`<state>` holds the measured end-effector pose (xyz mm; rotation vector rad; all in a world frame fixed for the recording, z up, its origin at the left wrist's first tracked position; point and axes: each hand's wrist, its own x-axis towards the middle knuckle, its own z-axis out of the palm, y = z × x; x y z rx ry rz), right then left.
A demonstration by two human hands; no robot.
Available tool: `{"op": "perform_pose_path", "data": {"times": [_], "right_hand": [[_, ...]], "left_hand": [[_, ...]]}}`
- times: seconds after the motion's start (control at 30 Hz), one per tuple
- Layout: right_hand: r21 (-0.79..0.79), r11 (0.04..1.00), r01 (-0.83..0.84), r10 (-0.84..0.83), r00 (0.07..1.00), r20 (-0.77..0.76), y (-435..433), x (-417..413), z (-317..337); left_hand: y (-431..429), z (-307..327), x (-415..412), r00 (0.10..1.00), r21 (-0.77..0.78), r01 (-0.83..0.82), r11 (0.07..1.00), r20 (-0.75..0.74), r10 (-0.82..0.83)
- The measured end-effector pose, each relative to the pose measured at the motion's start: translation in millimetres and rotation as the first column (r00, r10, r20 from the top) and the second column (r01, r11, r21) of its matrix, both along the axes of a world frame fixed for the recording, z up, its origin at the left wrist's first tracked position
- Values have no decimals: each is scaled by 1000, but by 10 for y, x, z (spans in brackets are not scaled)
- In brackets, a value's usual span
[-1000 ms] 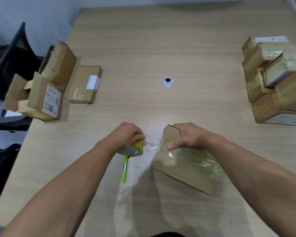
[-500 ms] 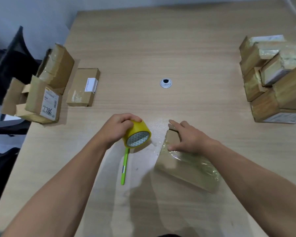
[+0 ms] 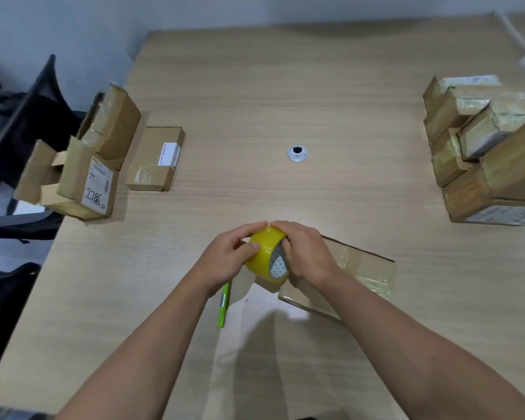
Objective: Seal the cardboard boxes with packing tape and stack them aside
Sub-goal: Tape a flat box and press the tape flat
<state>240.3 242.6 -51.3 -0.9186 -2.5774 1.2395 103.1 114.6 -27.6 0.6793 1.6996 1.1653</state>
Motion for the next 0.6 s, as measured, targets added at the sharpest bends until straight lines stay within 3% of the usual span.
{"op": "perform_pose_path", "data": {"times": [0.1, 0.3, 0.6], "right_hand": [[23, 999, -40, 40, 999, 3, 6, 27, -5], [61, 988, -143, 141, 989, 34, -10, 36, 19], [79, 984, -161, 154, 985, 80, -63, 2, 0]], "left_hand": [[-53, -4, 42, 990, -13, 2, 1000, -140, -4], [-79, -50, 60, 961, 39, -7, 999, -276, 18], [5, -10, -11, 770, -54, 127, 990, -624, -133]]}}
